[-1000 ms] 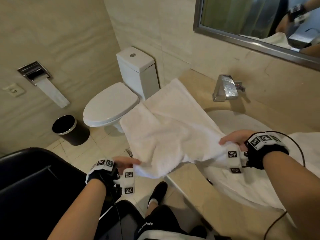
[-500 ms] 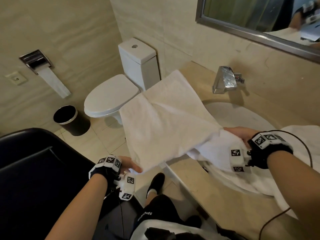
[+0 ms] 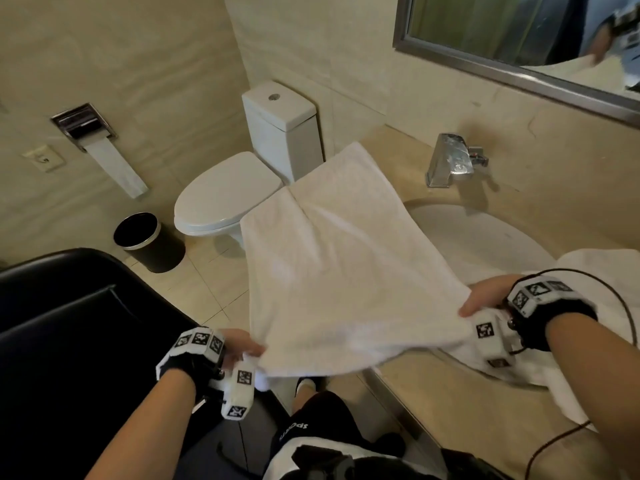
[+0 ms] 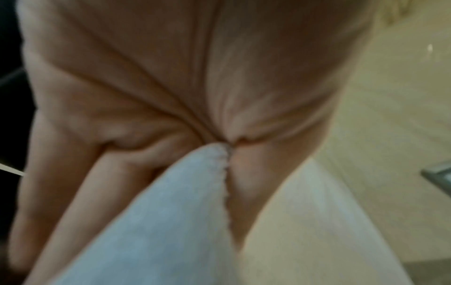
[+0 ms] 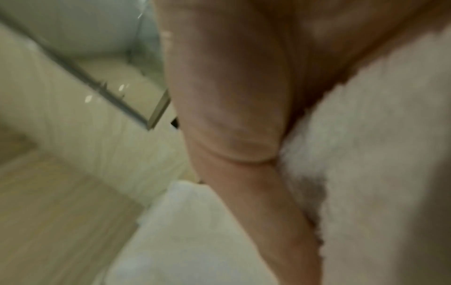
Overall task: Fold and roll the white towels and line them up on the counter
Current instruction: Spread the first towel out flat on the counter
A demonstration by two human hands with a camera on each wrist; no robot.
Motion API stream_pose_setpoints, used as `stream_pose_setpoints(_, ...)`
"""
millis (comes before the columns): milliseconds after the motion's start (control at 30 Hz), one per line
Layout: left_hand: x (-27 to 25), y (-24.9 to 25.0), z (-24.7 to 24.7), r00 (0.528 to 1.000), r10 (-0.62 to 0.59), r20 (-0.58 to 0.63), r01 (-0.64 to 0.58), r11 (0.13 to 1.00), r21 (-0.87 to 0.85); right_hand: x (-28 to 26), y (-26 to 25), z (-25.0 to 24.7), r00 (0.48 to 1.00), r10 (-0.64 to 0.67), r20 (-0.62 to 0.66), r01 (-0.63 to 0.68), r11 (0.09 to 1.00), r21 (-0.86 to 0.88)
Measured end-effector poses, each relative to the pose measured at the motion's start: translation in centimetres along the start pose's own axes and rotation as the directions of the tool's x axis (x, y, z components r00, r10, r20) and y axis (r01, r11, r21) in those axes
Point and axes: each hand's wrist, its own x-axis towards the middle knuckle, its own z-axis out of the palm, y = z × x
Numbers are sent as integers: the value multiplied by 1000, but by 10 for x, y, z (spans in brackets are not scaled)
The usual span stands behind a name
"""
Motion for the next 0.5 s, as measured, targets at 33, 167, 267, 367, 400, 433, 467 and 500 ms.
stream_pose_setpoints(33,13,-9,1,1000,-10,5,9,999,48,-10,-4,6,998,31,-57,-36,996,-86)
stream_pose_setpoints(167,43,-24,2,999,19,-31,-20,999,-46,-13,-4,23,972,60,-229,-105,977,-187)
stream_pose_setpoints(267,15,-15,6,994,37,101,-18,984,-180,-17,-10,26,959,78,-272,-104,991,-83)
stream_pose_setpoints(367,-12,-5,10,962,135,236,-85,974,-208,-20,-17,27,956,52,-288,-81,993,-91)
stream_pose_setpoints(400,-18,0,12,957,183,227,-132,966,-222,-23,-21,28,956,48,-291,-84,990,-113)
stream_pose_setpoints(433,-22,6,15,960,220,175,-173,953,-247,-24,-24,29,954,35,-297,-75,989,-125)
stream_pose_setpoints(467,-29,12,21,963,236,130,-196,945,-263,-27,-30,30,958,21,-286,-66,987,-147)
stream_pose_setpoints(500,-35,20,27,963,246,114,-209,941,-268,-31,-37,32,964,8,-266,-56,984,-172)
